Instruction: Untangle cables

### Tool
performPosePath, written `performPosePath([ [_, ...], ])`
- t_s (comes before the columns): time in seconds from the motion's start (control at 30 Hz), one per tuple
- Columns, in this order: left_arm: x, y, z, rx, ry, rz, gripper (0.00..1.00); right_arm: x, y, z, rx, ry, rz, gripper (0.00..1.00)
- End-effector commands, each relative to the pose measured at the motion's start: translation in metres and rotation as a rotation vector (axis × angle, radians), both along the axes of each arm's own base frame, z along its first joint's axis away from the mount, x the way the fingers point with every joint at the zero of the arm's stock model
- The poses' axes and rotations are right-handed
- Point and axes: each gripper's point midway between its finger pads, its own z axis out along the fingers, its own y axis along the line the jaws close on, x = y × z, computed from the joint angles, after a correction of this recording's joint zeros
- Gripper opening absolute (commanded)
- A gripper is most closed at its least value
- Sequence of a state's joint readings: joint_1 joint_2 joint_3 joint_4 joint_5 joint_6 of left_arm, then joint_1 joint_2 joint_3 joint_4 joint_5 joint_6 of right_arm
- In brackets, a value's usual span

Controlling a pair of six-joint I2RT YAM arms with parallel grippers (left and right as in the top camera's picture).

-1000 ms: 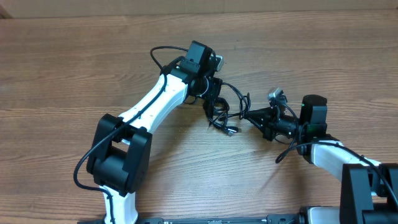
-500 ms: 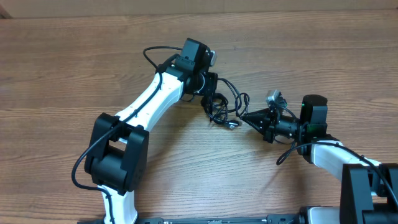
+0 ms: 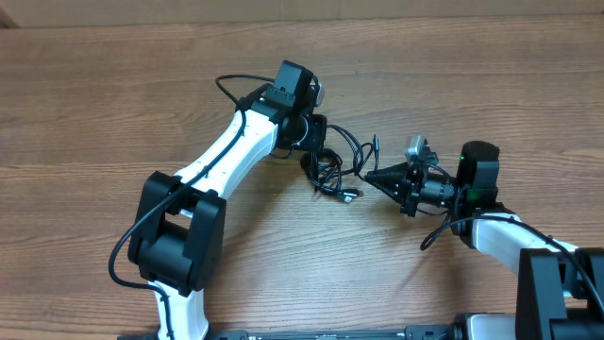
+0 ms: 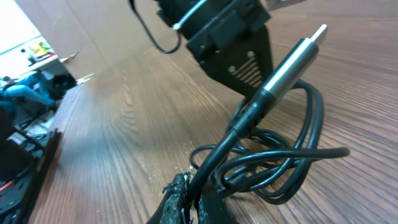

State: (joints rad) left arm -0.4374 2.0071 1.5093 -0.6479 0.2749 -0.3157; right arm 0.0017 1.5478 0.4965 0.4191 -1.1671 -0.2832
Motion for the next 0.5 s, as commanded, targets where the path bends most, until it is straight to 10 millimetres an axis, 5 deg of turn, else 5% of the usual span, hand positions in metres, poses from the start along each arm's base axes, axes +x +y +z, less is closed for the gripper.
performPosePath([
  [0.0, 0.004, 0.006, 0.004, 0.006, -0.015, 0.014, 0.04, 0.017, -0.006, -0.005, -0.026, 0.053, -0.095, 0.04],
  [0.2, 0.003, 0.007, 0.003, 0.019, -0.025, -0.022, 0.04, 0.049, -0.039, -0.036, -0.098, 0.273, -0.429, 0.17],
  [0.47, 0.003, 0.007, 0.003, 0.021, -0.028, -0.028, 0.04, 0.058, -0.075, -0.068, -0.177, 0.44, -0.708, 0.29],
])
